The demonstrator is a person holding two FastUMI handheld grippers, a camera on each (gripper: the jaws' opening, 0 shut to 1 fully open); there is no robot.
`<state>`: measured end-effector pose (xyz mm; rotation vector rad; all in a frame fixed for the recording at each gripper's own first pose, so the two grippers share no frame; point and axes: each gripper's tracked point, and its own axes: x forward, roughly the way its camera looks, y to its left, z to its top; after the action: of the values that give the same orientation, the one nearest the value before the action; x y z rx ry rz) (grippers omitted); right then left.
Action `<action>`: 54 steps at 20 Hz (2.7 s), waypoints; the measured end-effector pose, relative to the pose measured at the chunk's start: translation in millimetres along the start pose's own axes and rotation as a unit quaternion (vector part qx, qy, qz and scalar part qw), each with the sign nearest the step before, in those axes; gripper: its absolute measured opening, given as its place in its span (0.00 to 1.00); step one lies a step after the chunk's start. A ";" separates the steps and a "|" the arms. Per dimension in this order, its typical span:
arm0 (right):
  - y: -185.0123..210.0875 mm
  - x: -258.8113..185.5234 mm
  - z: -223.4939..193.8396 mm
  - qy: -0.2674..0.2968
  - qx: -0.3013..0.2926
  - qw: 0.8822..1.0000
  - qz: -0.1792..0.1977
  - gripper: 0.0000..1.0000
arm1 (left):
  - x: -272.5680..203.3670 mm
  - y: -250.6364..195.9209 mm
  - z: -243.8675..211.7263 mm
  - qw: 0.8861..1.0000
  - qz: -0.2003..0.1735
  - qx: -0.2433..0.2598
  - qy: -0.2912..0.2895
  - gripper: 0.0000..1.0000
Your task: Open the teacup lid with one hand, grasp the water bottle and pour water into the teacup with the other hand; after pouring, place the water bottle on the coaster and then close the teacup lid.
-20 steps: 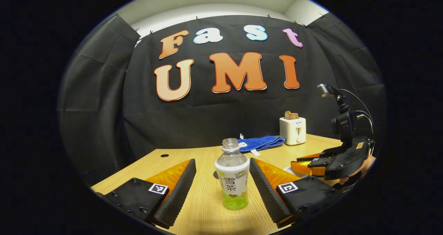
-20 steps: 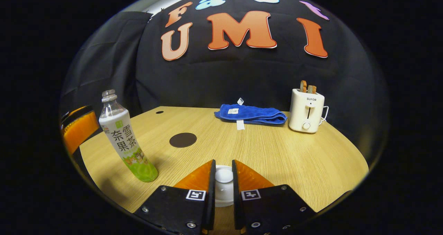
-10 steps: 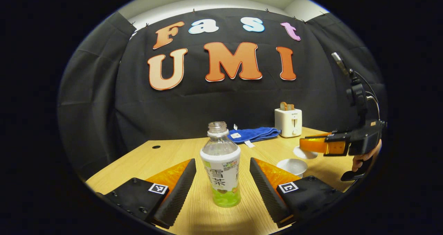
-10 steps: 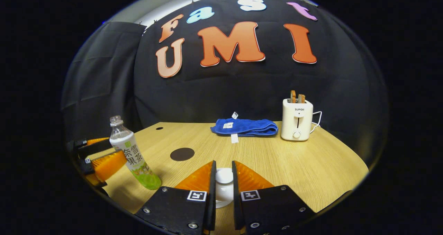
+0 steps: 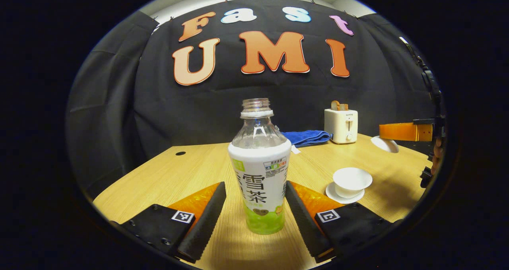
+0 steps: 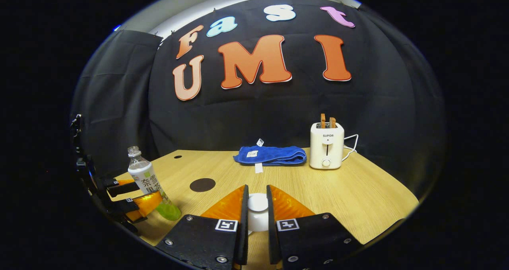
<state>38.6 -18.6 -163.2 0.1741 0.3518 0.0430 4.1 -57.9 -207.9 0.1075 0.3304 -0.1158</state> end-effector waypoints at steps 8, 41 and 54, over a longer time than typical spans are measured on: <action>-17.6 -6.9 3.8 -0.005 0.008 1.000 -0.016 0.21 | 11.9 11.8 4.7 1.000 0.017 0.013 0.000 0.68; -74.9 -36.1 -16.6 0.013 -0.005 0.998 -0.063 0.21 | 62.2 -4.6 14.9 0.793 0.026 0.609 0.010 0.63; -79.9 -38.0 -24.4 0.012 0.001 0.998 -0.058 0.21 | 66.2 -40.3 29.9 0.690 0.001 0.723 -0.024 0.66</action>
<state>-4.6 -96.0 -187.0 0.1542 0.3855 -0.0692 70.5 -107.7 -205.0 1.7012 0.1099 -0.3626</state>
